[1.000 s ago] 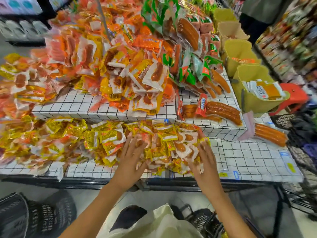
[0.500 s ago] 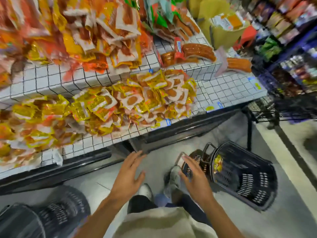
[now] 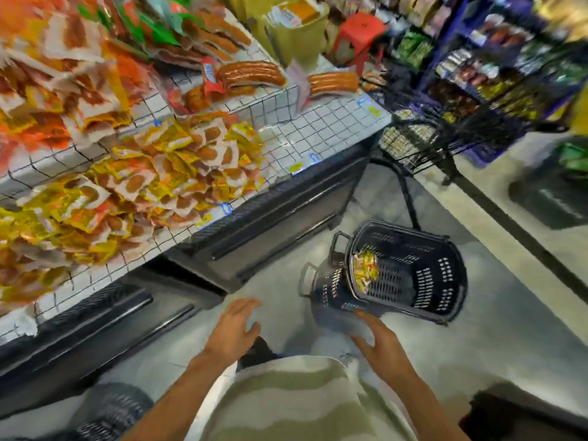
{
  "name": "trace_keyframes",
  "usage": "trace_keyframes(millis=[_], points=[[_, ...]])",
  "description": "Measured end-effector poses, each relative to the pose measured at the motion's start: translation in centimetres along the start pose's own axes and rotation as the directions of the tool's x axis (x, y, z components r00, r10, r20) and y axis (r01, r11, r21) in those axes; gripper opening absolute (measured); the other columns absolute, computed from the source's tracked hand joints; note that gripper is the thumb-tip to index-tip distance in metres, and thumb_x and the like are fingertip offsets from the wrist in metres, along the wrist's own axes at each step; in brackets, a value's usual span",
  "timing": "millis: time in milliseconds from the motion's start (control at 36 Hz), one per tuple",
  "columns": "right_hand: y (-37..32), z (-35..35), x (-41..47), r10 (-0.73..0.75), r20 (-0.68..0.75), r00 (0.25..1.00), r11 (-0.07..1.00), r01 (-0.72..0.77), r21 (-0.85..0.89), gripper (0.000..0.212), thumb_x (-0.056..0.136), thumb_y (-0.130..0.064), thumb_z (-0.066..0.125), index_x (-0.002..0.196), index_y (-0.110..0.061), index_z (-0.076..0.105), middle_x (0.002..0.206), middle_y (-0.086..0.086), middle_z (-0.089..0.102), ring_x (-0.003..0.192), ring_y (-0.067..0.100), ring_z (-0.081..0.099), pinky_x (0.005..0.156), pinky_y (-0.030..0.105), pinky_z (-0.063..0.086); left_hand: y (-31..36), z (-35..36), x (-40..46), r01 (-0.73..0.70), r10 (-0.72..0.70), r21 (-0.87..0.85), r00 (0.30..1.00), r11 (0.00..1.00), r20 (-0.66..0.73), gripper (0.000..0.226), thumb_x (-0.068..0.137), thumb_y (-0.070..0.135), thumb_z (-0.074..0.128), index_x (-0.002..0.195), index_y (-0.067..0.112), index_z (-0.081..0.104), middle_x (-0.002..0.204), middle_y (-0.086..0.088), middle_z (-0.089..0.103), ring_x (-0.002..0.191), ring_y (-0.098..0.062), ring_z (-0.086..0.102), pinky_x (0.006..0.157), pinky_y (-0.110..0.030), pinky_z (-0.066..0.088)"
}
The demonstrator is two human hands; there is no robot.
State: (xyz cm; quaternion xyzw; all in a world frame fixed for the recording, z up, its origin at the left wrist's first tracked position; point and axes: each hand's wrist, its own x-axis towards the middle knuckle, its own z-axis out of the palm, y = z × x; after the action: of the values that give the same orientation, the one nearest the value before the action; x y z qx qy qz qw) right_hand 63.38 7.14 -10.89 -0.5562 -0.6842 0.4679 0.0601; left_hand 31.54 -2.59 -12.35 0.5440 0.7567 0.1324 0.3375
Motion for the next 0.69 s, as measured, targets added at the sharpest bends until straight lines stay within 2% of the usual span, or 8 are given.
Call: trace_keyframes(millis=[56, 167, 250, 361, 444, 500, 583, 694], points=[[2.8, -2.3, -0.8, 0.041, -0.037, 0.998, 0.998, -0.039, 0.041, 0.043, 0.093, -0.006, 0.070, 0.133, -0.015, 0.056, 0.130, -0.001, 0.057, 0.121, 0.018, 0.055, 0.091, -0.006, 0.030, 2.5, 1.8, 1.0, -0.008, 0.006, 0.034, 0.999, 0.999, 0.049, 0.043, 0.095, 0.018, 0.065, 0.137, 0.014, 0.058, 0.143, -0.004, 0.054, 0.136, -0.022, 0.046, 0.116, -0.023, 0.024], [8.6, -6.2, -1.6, 0.110, -0.071, 0.991, 0.994, -0.109, 0.018, 0.049, 0.097, -0.022, 0.068, 0.143, -0.010, 0.054, 0.143, 0.005, 0.057, 0.132, 0.025, 0.054, 0.107, 0.021, 0.036, 8.0, 5.6, 3.5, -0.086, 0.075, 0.080, 0.987, 0.993, 0.141, 0.045, 0.091, 0.012, 0.069, 0.135, 0.008, 0.059, 0.140, -0.010, 0.057, 0.133, -0.026, 0.050, 0.115, -0.028, 0.030], [12.5, -8.6, -2.5, 0.202, -0.096, 0.975, 0.979, -0.197, 0.054, 0.050, 0.097, -0.026, 0.068, 0.143, -0.013, 0.054, 0.144, 0.003, 0.056, 0.130, 0.020, 0.054, 0.102, 0.013, 0.030, 12.0, 8.1, 4.9, -0.135, 0.110, 0.111, 0.971, 0.985, 0.212, 0.048, 0.094, 0.017, 0.064, 0.141, 0.013, 0.054, 0.146, -0.005, 0.051, 0.139, -0.022, 0.042, 0.118, -0.027, 0.026], [15.5, -11.3, -3.2, 0.241, -0.120, 0.963, 0.968, -0.230, 0.099, 0.045, 0.093, -0.016, 0.073, 0.129, -0.033, 0.053, 0.127, -0.007, 0.057, 0.113, 0.010, 0.051, 0.088, -0.011, 0.021, 15.9, 10.3, 6.6, -0.166, 0.122, 0.127, 0.948, 0.978, 0.295, 0.052, 0.098, 0.027, 0.059, 0.147, 0.021, 0.046, 0.153, 0.001, 0.042, 0.145, -0.017, 0.032, 0.119, -0.031, 0.029], [17.4, -12.5, -3.2, 0.297, -0.094, 0.950, 0.953, -0.288, 0.098, 0.042, 0.093, -0.015, 0.073, 0.131, -0.025, 0.059, 0.128, -0.001, 0.063, 0.112, 0.011, 0.053, 0.085, -0.012, 0.022, 17.9, 11.3, 8.4, -0.195, 0.139, 0.127, 0.925, 0.973, 0.353, 0.050, 0.097, 0.028, 0.060, 0.145, 0.021, 0.048, 0.152, 0.000, 0.042, 0.143, -0.018, 0.035, 0.118, -0.030, 0.029], [18.2, -13.1, -2.8, 0.355, -0.078, 0.932, 0.933, -0.347, 0.099, 0.042, 0.096, -0.023, 0.070, 0.136, -0.022, 0.057, 0.136, 0.001, 0.060, 0.120, 0.013, 0.055, 0.091, -0.006, 0.025, 18.8, 11.7, 9.8, -0.213, 0.152, 0.127, 0.915, 0.969, 0.375, 0.049, 0.097, 0.025, 0.061, 0.144, 0.019, 0.049, 0.150, -0.004, 0.045, 0.140, -0.021, 0.039, 0.118, -0.027, 0.027], [18.7, -13.4, -1.8, 0.428, -0.059, 0.902, 0.902, -0.422, 0.087, 0.053, 0.098, -0.031, 0.066, 0.146, -0.014, 0.050, 0.149, 0.004, 0.053, 0.134, 0.022, 0.052, 0.100, 0.012, 0.029, 19.4, 12.1, 12.4, -0.266, 0.195, 0.127, 0.893, 0.956, 0.406, 0.047, 0.097, 0.022, 0.061, 0.143, 0.018, 0.051, 0.147, -0.003, 0.048, 0.138, -0.021, 0.041, 0.114, -0.019, 0.022], [18.3, -13.6, 0.4, 0.499, -0.031, 0.866, 0.865, -0.497, 0.068, 0.056, 0.100, -0.029, 0.063, 0.149, -0.011, 0.046, 0.153, 0.008, 0.048, 0.139, 0.025, 0.048, 0.111, 0.024, 0.032, 19.4, 12.6, 16.4, -0.305, 0.212, 0.140, 0.864, 0.942, 0.458, 0.046, 0.098, 0.023, 0.058, 0.143, 0.018, 0.051, 0.147, -0.002, 0.049, 0.138, -0.021, 0.042, 0.116, -0.028, 0.027]])
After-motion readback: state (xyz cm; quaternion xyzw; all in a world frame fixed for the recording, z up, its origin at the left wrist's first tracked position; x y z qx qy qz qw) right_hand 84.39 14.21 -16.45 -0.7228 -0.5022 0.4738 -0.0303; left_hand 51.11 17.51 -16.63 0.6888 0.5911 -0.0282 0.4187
